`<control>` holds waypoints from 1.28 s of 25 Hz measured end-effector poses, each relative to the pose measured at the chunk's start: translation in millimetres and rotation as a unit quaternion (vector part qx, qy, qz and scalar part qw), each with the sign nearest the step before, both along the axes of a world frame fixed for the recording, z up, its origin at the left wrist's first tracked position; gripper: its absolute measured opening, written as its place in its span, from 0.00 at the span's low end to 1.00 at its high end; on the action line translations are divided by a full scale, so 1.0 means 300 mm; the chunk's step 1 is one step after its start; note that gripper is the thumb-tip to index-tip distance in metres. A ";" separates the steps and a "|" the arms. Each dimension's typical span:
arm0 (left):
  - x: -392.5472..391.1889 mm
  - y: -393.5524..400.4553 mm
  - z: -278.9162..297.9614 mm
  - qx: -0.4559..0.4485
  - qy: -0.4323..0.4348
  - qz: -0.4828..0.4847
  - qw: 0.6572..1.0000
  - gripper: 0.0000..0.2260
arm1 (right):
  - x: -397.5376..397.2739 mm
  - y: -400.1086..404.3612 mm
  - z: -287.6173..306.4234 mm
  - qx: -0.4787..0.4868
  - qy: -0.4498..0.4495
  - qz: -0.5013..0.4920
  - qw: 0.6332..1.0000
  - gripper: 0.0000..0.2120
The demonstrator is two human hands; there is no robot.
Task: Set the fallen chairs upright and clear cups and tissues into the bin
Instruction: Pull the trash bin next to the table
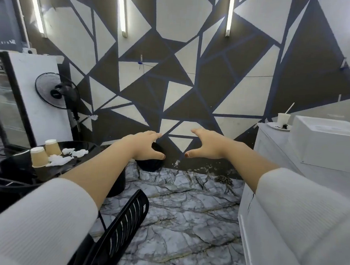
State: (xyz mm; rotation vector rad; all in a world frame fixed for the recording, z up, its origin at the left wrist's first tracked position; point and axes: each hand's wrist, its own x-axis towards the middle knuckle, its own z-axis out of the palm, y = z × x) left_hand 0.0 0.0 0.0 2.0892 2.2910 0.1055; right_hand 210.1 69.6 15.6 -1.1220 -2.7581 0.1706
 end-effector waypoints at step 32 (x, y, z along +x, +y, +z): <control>-0.885 0.860 -0.348 -0.047 -0.079 0.200 0.975 0.36 | -1.011 1.158 -0.313 -0.118 -0.039 0.202 0.971 0.37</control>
